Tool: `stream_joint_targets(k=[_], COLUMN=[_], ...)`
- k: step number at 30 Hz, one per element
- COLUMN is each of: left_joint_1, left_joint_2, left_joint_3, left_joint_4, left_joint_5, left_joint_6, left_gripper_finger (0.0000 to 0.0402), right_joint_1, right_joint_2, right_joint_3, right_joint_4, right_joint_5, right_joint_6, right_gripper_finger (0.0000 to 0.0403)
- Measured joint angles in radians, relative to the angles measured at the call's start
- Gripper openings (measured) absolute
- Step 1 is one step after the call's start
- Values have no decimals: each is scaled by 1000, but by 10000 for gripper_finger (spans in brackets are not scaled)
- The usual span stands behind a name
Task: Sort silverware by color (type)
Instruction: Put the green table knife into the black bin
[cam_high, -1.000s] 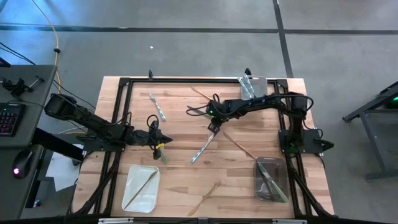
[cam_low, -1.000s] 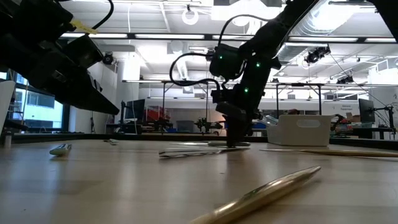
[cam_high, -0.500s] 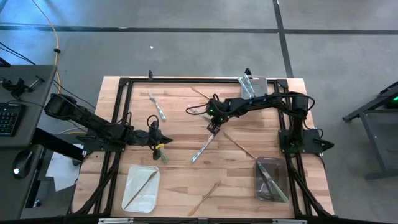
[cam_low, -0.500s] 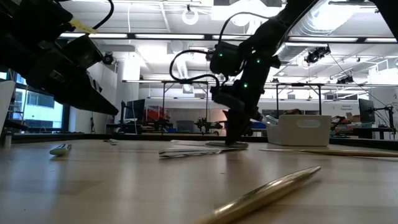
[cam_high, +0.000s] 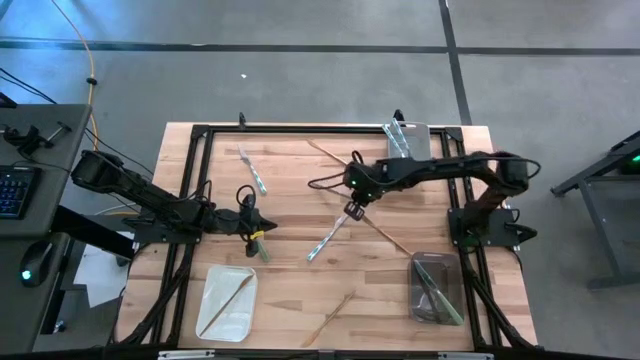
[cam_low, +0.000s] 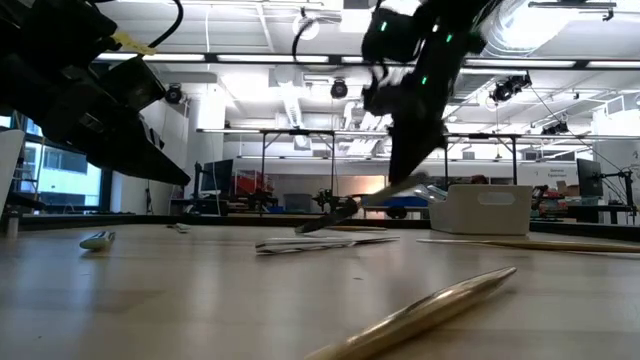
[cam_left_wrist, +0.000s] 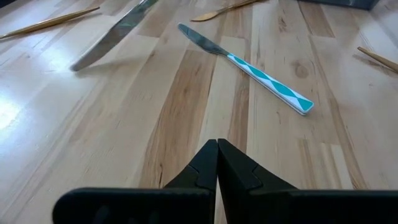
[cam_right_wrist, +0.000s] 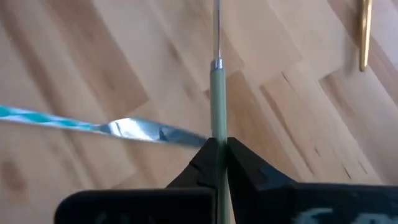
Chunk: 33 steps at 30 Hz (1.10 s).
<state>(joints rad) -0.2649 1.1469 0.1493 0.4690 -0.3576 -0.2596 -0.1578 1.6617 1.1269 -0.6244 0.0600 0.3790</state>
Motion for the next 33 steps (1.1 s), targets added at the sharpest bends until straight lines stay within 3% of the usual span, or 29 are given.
stream_joint_targets(k=[10,23,28,33], left_joint_1=[-31,-44,-44,-52], left_joint_2=[0,0,0,0], left_joint_3=[0,0,0,0], left_joint_4=[0,1,2,2], left_joint_5=[-14,-21,-28,-29], left_joint_6=[0,-9,-8,-16], left_gripper_finger=[0,0,0,0], right_joint_1=[171,412,402,275], right_joint_2=[-164,-178,-155,-113], right_joint_3=[1,3,3,3], right_joint_4=[-177,-316,-384,-431], right_joint_5=[137,203,296,355], right_joint_6=[176,416,355,138], right_gripper_finger=[1,0,3,43])
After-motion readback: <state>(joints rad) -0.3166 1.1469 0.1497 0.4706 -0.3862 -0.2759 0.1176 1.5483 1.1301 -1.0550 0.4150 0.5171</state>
